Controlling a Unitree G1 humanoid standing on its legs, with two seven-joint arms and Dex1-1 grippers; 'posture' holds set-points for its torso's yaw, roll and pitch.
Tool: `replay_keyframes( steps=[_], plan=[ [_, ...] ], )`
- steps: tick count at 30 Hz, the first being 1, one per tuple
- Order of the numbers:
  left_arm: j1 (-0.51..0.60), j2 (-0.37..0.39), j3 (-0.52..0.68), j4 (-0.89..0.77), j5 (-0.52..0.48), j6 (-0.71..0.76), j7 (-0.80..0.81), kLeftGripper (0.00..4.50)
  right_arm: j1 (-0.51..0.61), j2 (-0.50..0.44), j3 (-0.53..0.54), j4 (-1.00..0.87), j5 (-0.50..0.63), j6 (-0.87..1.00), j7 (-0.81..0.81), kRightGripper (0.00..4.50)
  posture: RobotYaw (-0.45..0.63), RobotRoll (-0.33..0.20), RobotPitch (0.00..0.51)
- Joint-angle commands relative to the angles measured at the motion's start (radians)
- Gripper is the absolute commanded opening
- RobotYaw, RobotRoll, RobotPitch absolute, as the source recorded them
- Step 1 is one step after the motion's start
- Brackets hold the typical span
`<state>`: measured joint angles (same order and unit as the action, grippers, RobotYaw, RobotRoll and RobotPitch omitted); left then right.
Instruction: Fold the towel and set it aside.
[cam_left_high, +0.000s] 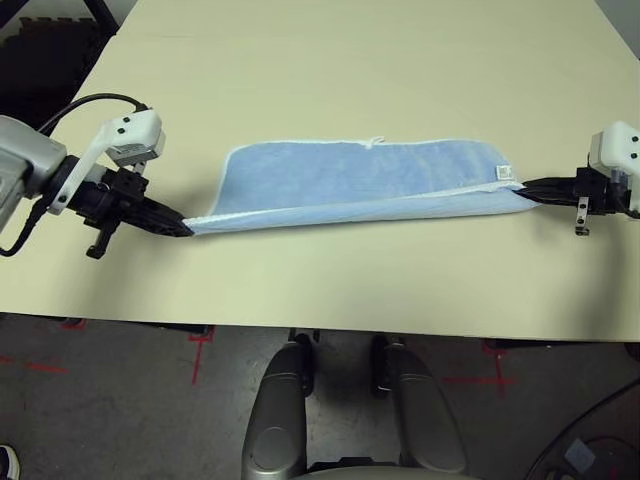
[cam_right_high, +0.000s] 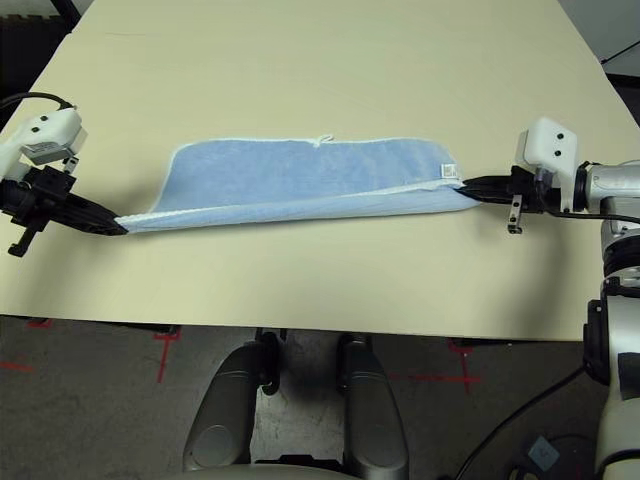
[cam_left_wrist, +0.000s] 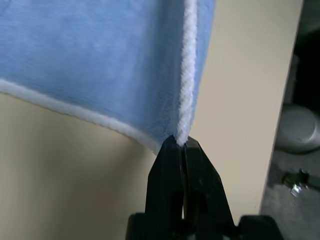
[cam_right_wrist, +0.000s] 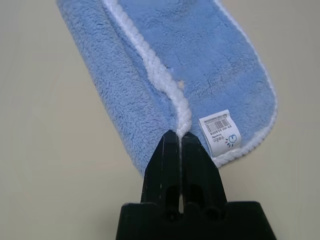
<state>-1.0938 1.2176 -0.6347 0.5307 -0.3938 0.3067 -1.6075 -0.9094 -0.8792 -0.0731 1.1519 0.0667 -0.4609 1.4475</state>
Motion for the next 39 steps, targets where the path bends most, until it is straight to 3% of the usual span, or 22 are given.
replay_keyframes(
  steps=[1, 6, 12, 24, 39],
  plan=[
    [-0.074, -0.076, 0.049, 0.161, 0.121, -0.063, -0.007, 0.03, 0.034, -0.03, -0.026, 0.016, 0.011, 0.032, -0.039, 0.0, 0.07, 0.0, 0.261],
    [-0.178, -0.205, 0.106, 0.332, 0.244, -0.126, -0.005, 0.03, 0.054, -0.027, -0.034, 0.007, 0.009, 0.048, -0.095, 0.0, 0.07, 0.0, 0.263],
    [-0.246, -0.302, 0.17, 0.489, 0.359, -0.211, 0.039, 0.03, 0.073, -0.038, -0.028, 0.009, -0.004, 0.045, -0.153, 0.0, 0.06, 0.0, 0.261],
    [-0.287, -0.369, 0.262, 0.587, 0.477, -0.233, 0.093, 0.03, 0.046, 0.028, -0.132, 0.003, 0.105, 0.141, -0.308, 0.0, 0.07, 0.0, 0.262],
    [-0.31, -0.473, 0.345, 0.725, 0.56, -0.273, 0.358, 0.03, 0.031, 0.095, -0.104, -0.035, 0.075, 0.227, -0.494, 0.0, 0.07, 0.0, 0.272]
  ],
)
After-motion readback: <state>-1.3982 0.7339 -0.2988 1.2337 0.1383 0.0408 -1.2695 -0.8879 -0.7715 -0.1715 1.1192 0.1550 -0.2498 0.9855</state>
